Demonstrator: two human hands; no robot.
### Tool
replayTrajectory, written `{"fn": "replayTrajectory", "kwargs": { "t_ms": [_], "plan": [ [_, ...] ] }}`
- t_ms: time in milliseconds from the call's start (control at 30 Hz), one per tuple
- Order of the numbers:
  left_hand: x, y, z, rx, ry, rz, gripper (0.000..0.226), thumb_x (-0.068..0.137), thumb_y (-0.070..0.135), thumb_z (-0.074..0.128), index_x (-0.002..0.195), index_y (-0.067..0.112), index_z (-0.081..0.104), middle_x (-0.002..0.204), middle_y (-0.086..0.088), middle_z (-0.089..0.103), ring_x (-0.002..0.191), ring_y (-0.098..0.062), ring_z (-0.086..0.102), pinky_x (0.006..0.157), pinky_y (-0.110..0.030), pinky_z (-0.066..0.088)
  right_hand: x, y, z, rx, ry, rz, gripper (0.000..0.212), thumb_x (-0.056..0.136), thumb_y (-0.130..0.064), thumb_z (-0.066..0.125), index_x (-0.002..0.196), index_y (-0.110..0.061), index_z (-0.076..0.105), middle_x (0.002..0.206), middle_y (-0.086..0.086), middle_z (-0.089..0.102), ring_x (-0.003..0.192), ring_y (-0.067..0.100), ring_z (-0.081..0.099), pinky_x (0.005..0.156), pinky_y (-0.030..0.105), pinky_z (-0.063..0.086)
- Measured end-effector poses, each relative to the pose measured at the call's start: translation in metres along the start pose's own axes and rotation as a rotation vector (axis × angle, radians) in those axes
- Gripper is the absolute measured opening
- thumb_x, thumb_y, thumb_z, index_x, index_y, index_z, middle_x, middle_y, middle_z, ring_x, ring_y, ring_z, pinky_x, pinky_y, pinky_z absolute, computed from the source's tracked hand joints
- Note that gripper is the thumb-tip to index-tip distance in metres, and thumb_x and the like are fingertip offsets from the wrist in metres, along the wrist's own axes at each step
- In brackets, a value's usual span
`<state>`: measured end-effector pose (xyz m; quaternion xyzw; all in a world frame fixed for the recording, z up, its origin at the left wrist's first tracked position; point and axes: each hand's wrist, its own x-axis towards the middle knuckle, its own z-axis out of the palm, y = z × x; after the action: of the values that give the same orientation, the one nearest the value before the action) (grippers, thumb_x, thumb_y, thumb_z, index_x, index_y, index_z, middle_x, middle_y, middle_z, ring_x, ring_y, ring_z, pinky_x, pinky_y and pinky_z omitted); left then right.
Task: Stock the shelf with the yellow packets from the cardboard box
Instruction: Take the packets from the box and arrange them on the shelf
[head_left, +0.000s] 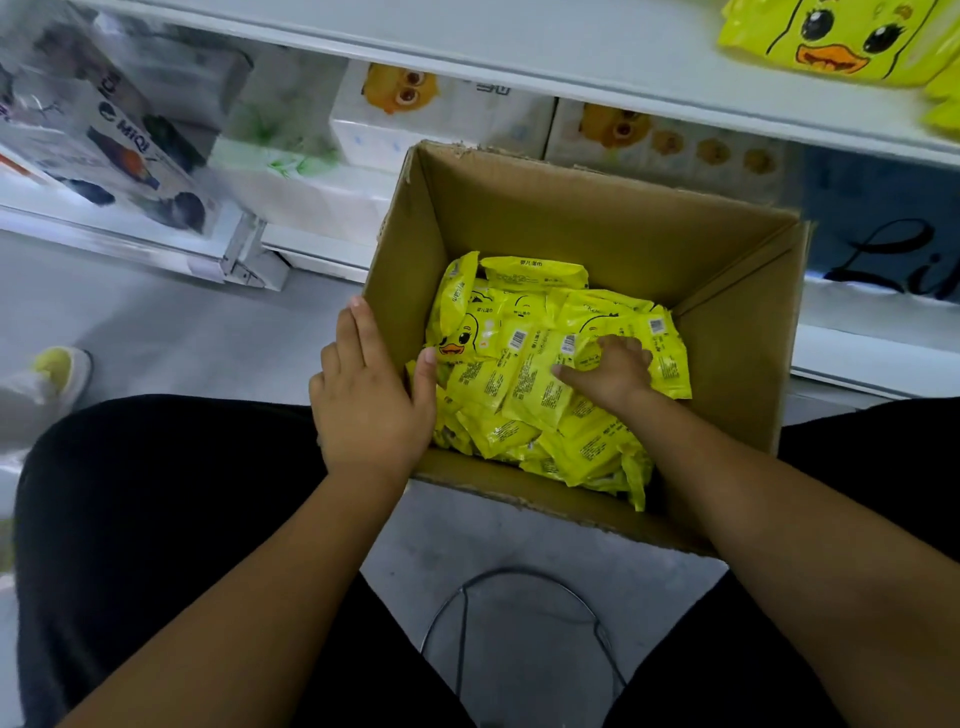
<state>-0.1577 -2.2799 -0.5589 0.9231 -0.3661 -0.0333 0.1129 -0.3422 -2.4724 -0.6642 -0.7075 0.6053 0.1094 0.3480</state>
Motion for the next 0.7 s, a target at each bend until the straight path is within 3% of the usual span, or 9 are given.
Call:
{"fn": "replayTrajectory", "kwargs": {
  "t_ms": [133,233,300,367,433,633,700],
  "plan": [
    [0.001,0.001,-0.001,-0.003,-0.012,-0.012,0.084,0.102,0.058,0.041,0.162,0.004,0.018,0.162,-0.018,0.033,0.134,-0.038,0.043,0.1,-0.05,0.041,-0.001,-0.005,-0.002,-0.249,-0.087,-0.089,0.096,0.069,-0.081,0.066,0.136,-0.013,0.047,0.158,0.01,0.029,0.148,0.033,0.016,0.114,0.051,0.02],
    [0.002,0.002,-0.003,0.002,-0.021,-0.019,0.086,0.101,0.061,0.04,0.162,0.005,0.018,0.162,-0.017,0.033,0.133,-0.037,0.043,0.1,-0.049,0.041,0.015,0.002,-0.006,-0.412,-0.228,-0.107,0.122,0.057,-0.098,0.052,0.151,-0.021,0.037,0.168,0.002,0.007,0.154,0.027,-0.013,0.116,0.062,-0.01],
    [0.002,0.001,-0.003,0.008,-0.026,-0.023,0.086,0.101,0.06,0.043,0.162,0.005,0.018,0.163,-0.017,0.033,0.133,-0.036,0.043,0.1,-0.048,0.04,0.025,0.001,-0.01,-0.477,-0.258,-0.134,0.126,0.051,-0.102,0.047,0.147,-0.021,0.042,0.167,0.005,0.014,0.153,0.026,-0.015,0.112,0.065,-0.018],
    [0.004,0.001,-0.003,0.011,-0.029,-0.031,0.087,0.101,0.06,0.046,0.162,0.005,0.018,0.162,-0.017,0.034,0.134,-0.036,0.043,0.101,-0.048,0.04,0.03,-0.004,-0.015,-0.526,-0.224,-0.184,0.113,0.05,-0.102,0.047,0.128,-0.021,0.059,0.157,0.013,0.032,0.152,0.029,0.0,0.113,0.068,-0.016],
    [0.004,0.001,-0.003,0.01,-0.031,-0.038,0.087,0.1,0.06,0.046,0.162,0.005,0.018,0.162,-0.017,0.034,0.134,-0.036,0.042,0.102,-0.048,0.04,0.03,-0.007,-0.016,-0.572,-0.209,-0.201,0.106,0.05,-0.103,0.047,0.115,-0.02,0.065,0.149,0.015,0.039,0.148,0.031,0.009,0.115,0.068,-0.01],
    [0.006,0.002,-0.003,0.023,-0.031,-0.043,0.087,0.1,0.061,0.046,0.162,0.005,0.019,0.161,-0.017,0.035,0.132,-0.035,0.043,0.1,-0.048,0.042,0.03,-0.007,-0.015,-0.558,-0.169,-0.246,0.107,0.044,-0.106,0.044,0.104,-0.018,0.063,0.145,0.011,0.042,0.144,0.031,0.016,0.116,0.062,-0.001],
    [0.005,0.002,-0.002,0.023,-0.022,-0.041,0.087,0.101,0.061,0.044,0.161,0.005,0.019,0.16,-0.018,0.036,0.131,-0.036,0.044,0.099,-0.048,0.043,0.027,-0.007,-0.013,-0.537,-0.172,-0.274,0.109,0.045,-0.105,0.044,0.109,-0.019,0.061,0.145,0.009,0.04,0.143,0.03,0.019,0.117,0.057,0.003]
  ]
}}
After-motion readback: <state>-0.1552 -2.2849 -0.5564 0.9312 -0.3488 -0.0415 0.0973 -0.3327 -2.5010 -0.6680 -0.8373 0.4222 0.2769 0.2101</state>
